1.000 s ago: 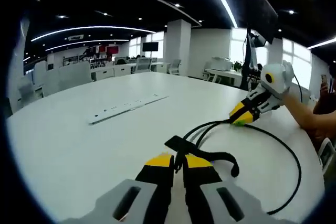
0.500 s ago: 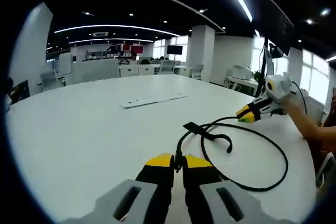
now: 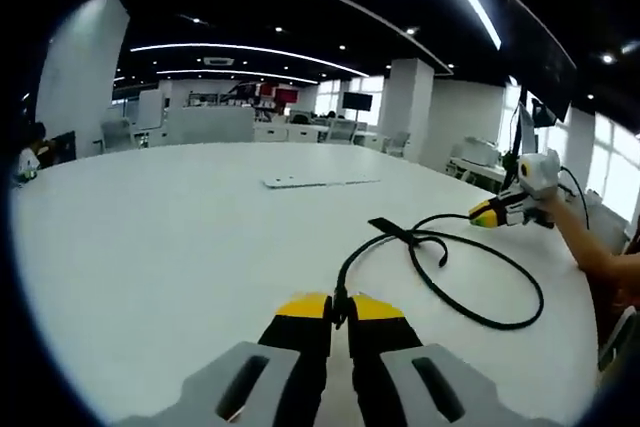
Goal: Find the charging cable on the desk, coil it up and secure with Velcro.
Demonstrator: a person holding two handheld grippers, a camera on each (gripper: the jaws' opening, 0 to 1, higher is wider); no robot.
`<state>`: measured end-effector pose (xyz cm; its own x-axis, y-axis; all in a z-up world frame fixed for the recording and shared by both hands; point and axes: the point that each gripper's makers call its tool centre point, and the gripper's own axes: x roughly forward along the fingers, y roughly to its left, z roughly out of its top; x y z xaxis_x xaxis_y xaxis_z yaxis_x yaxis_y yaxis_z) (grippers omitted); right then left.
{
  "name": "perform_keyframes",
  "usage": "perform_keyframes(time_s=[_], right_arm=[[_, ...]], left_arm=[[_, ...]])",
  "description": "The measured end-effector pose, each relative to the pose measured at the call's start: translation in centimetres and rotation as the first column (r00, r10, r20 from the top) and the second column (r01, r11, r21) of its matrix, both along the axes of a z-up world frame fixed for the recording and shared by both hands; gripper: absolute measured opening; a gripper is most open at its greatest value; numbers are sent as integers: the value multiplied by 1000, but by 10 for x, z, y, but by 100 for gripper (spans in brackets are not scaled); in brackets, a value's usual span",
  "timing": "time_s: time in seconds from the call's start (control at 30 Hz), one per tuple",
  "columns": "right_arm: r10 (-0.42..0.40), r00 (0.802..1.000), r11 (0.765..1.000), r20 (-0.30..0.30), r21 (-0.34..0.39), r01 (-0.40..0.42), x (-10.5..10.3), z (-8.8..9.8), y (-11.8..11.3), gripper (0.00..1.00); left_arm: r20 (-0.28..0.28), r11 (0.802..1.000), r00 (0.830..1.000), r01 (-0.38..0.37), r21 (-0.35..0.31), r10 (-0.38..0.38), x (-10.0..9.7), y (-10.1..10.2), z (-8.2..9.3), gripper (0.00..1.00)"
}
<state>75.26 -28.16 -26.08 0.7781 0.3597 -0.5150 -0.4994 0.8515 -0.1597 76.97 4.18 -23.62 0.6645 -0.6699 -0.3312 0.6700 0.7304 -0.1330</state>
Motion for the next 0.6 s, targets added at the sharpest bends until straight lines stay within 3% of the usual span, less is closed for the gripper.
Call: perform_keyframes(time_s=[0.23, 0.6], right_arm=[[-27, 1000, 1000, -12, 11, 27, -3, -2, -16, 11], [-61, 998, 998, -24, 29, 62, -2, -3, -26, 11]], left_arm=[[0, 997, 999, -49, 59, 49, -8, 14, 3, 8], [-74, 977, 974, -214, 6, 214, -3, 56, -2, 8]])
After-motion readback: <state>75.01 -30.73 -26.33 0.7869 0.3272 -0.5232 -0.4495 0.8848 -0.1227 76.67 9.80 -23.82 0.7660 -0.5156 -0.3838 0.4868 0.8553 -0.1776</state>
